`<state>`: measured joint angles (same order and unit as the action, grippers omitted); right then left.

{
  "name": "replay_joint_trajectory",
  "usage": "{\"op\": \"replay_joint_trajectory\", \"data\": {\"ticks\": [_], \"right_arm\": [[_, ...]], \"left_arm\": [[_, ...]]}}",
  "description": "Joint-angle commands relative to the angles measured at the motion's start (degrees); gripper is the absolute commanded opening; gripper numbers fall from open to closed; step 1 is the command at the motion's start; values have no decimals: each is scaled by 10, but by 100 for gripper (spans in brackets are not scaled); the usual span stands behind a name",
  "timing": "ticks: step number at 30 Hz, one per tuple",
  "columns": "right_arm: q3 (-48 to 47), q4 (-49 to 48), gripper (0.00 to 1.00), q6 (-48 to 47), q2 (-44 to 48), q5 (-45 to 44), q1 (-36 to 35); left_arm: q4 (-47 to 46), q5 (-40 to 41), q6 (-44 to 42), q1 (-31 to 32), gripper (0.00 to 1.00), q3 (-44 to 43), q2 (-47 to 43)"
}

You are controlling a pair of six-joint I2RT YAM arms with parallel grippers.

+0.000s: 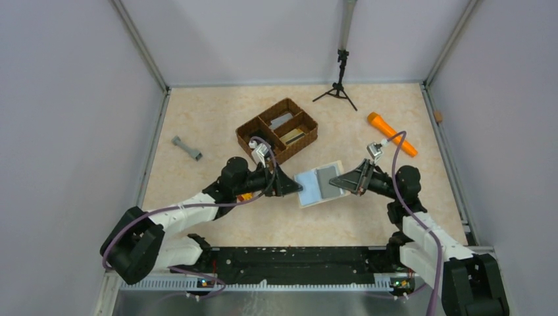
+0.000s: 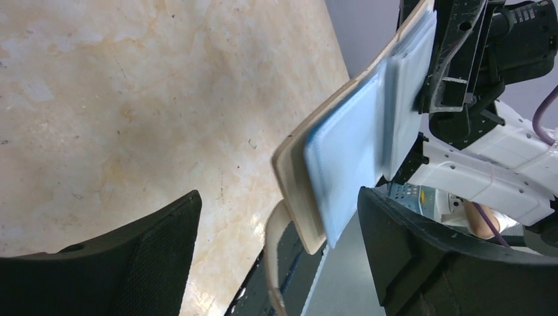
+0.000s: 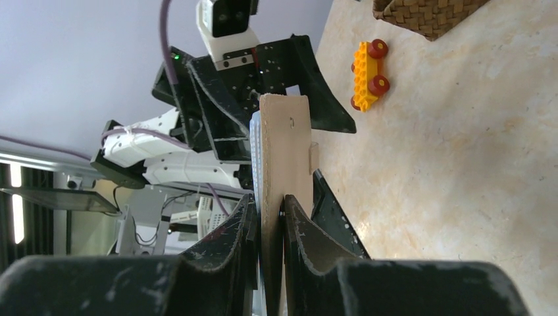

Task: Take the credit cards out of the card holder
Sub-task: Remove the credit card from the card holder.

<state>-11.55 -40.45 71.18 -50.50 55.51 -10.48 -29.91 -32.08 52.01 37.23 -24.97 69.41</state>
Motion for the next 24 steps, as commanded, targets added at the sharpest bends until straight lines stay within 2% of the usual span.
{"op": "replay_joint_trajectory", "data": {"ticks": [1,5,9,11,14,16,21,24], "right_arm": [[-4,18,0,-39,18,2,-7],[-3,40,0,-57,27,-1,-29],[8,49,0,-53,48,-8,-37],[4,94,0,-76,64,-19,-39],[-15,195,0,-138,89,-54,-48],[-21,230,5,-166,103,-75,-52],[-23,283,34,-209,107,-88,-53],[-22,325,40,-237,110,-100,-53]], "left_arm": [[98,77,-68,39,89,-58,-33],[82,39,-78,55,86,-79,16],[18,46,-45,57,72,-63,52],[-38,42,-25,57,56,-46,56],[-61,26,-14,58,21,-45,68],[-59,18,-14,57,0,-48,75],[7,36,-29,58,0,-59,66],[82,47,-50,57,0,-78,66]]}}
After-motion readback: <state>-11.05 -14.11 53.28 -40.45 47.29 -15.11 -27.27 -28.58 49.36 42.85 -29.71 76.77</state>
